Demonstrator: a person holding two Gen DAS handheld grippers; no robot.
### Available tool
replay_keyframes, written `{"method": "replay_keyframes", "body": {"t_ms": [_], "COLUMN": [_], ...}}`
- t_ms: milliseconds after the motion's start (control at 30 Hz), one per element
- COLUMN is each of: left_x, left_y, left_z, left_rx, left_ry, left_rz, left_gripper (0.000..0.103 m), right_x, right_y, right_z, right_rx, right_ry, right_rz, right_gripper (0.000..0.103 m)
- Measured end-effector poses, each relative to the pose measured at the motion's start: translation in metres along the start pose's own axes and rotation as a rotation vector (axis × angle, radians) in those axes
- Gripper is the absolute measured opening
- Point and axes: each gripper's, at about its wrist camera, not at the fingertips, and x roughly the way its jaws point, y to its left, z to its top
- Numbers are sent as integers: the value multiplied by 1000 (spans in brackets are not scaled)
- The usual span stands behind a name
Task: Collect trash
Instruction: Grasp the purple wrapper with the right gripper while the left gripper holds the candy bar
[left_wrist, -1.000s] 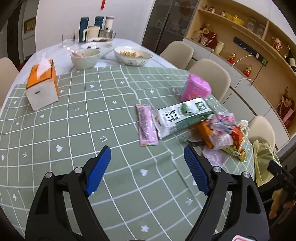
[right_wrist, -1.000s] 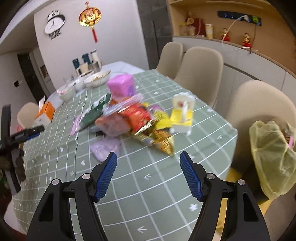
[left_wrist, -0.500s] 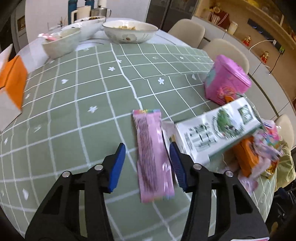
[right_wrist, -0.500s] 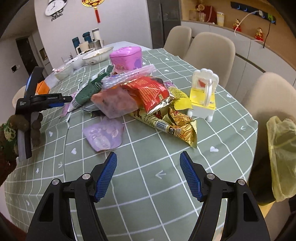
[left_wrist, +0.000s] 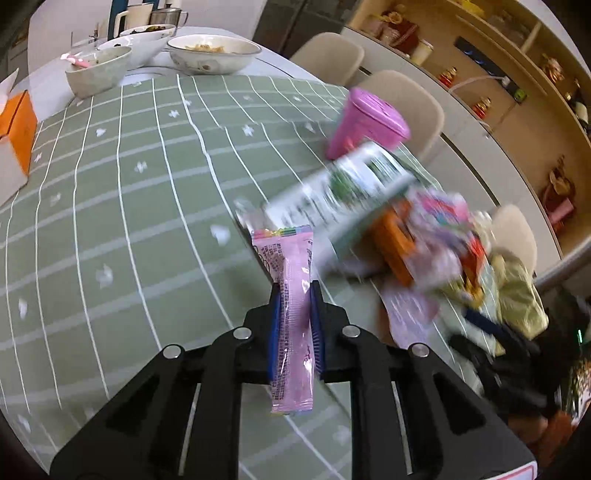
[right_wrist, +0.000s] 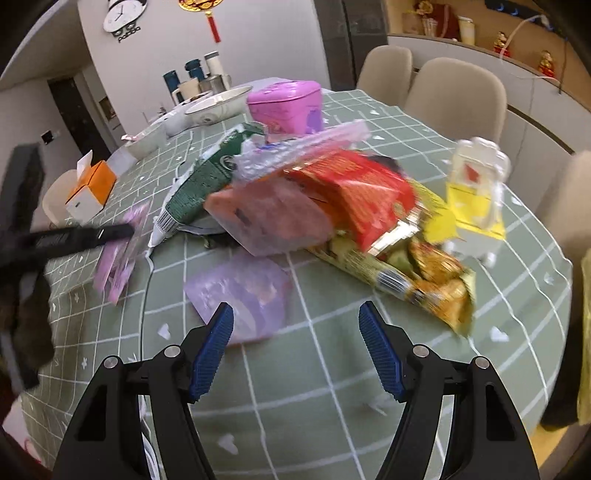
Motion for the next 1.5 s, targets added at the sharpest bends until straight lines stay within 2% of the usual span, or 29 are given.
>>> {"method": "replay_keyframes", "body": {"t_ms": [200,333,567,667,767,933,1033,1167,1233,1400,1500], "left_x": [-10,-15,-17,-18,-21,-24,-29,-32,-33,-35,-36], "left_y": [-8,-3,15,17,20,26,27,25,23,12,9], "left_z": [-29,-37,-42,-43,-45,-47,-49,-52,-53,-56,-58], "left_rx": [-24,-39,-107,-125,-138,-157,-163,-164,-162,-134,-128], "left_ry": [38,40,36,30,19,10,0,-7,-9,-9,-7], "left_rz": [-20,-11,6,0,-5,4,-1,-7,-15,-37,-40], "left_gripper": [14,14,14,14,14,14,14,14,14,14,14], "right_x": [31,41,37,38,41,56,58,39,28,11,-1], "right_y": [20,30,28,35,45,58,59,63,59,48,36], "right_z": [19,13,3,4,4,14,21,25,23,9,1], "right_rx": [-16,-38,-41,-104,-180,-259,-263,-268,-250,-218,-125], "right_ry": [19,56,66,97,100,82,91,76,91,95,89], "right_rz": [38,62,85,76,108,50,62,51,62,56,119], "right_gripper": [67,67,67,67,67,67,58,26,16,12,13]}}
